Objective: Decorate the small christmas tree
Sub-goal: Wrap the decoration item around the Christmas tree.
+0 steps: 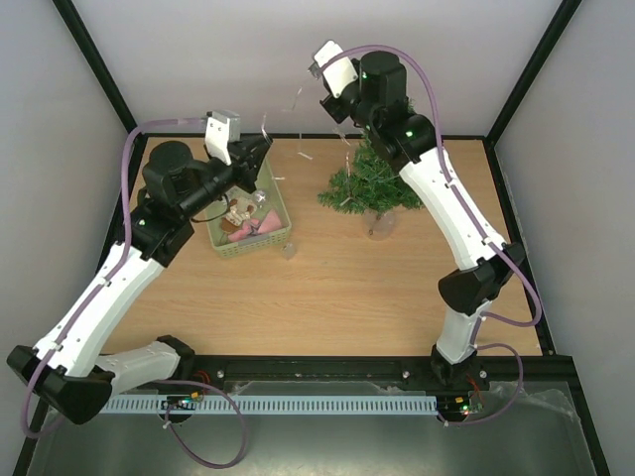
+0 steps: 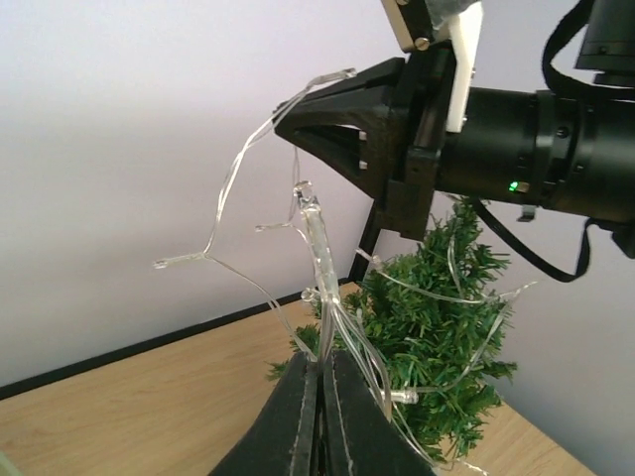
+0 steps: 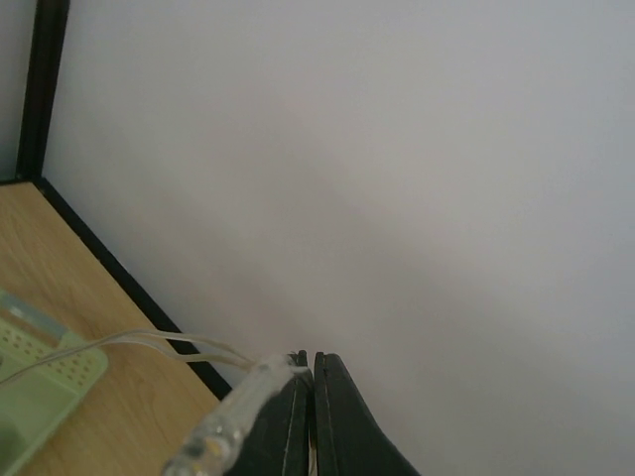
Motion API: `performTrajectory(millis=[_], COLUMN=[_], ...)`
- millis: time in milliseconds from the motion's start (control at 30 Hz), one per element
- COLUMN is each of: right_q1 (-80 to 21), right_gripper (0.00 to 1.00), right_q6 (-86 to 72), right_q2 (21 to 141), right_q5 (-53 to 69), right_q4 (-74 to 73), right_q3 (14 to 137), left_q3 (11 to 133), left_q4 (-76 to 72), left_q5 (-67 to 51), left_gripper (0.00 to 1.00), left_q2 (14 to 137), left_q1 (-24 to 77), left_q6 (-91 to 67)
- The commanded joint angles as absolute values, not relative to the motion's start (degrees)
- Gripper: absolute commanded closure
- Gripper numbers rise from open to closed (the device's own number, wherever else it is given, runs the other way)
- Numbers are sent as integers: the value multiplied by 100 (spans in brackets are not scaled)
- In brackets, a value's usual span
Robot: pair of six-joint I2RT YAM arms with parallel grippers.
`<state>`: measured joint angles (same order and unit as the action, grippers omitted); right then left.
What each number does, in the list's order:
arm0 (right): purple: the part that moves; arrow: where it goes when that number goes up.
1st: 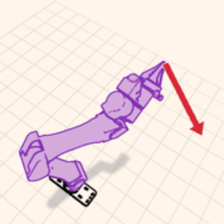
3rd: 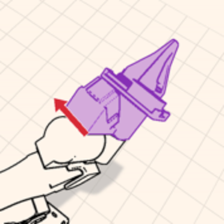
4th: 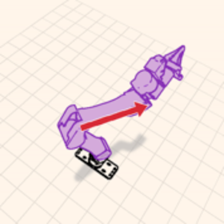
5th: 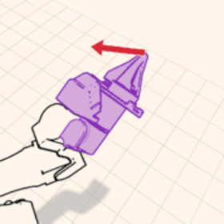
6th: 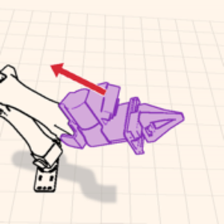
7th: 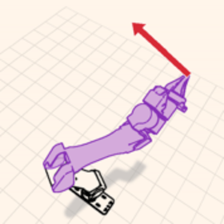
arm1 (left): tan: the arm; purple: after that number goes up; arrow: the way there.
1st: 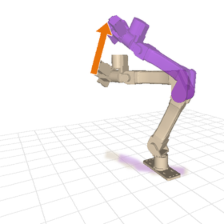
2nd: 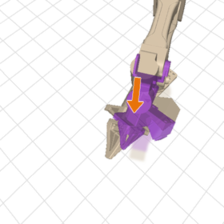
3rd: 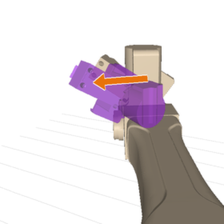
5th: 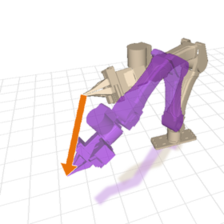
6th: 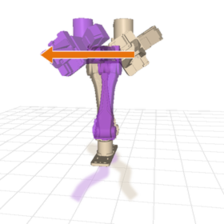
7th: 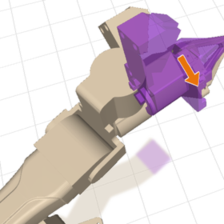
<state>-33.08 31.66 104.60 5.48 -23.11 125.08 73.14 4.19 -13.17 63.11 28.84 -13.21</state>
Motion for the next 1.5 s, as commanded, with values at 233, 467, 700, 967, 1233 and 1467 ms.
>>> performTrajectory(millis=[233, 467, 700, 967, 1233, 1467], right_q1=[-3261, -3156, -3027, -2717, -2386, -2373], right_gripper=[98, 98, 98, 98, 98, 91], right_q6=[2991, 2970, 2625, 2394, 2196, 2142], right_q2=[10767, 10768, 10678, 10602, 10679, 10801], right_q5=[-670, -1085, -675, 49, 355, 646], right_q4=[-2293, -2249, -2184, -2014, -2157, -2528], right_q3=[12658, 12695, 13043, 13271, 13271, 13250], left_q3=[8128, 8487, 9261, 10195, 10274, 10485], left_q4=[-19, -1015, -1731, -2138, -2443, -2253], left_q5=[-1540, -2208, -2501, -2428, -2158, -2042], left_gripper=[98, 98, 98, 98, 98, 98], left_q2=[6987, 7626, 8541, 9516, 9971, 10176], left_q1=[2513, 2452, 2405, 2355, 2353, 2330], left_q6=[-1557, -1400, -1044, -1026, -932, -915])
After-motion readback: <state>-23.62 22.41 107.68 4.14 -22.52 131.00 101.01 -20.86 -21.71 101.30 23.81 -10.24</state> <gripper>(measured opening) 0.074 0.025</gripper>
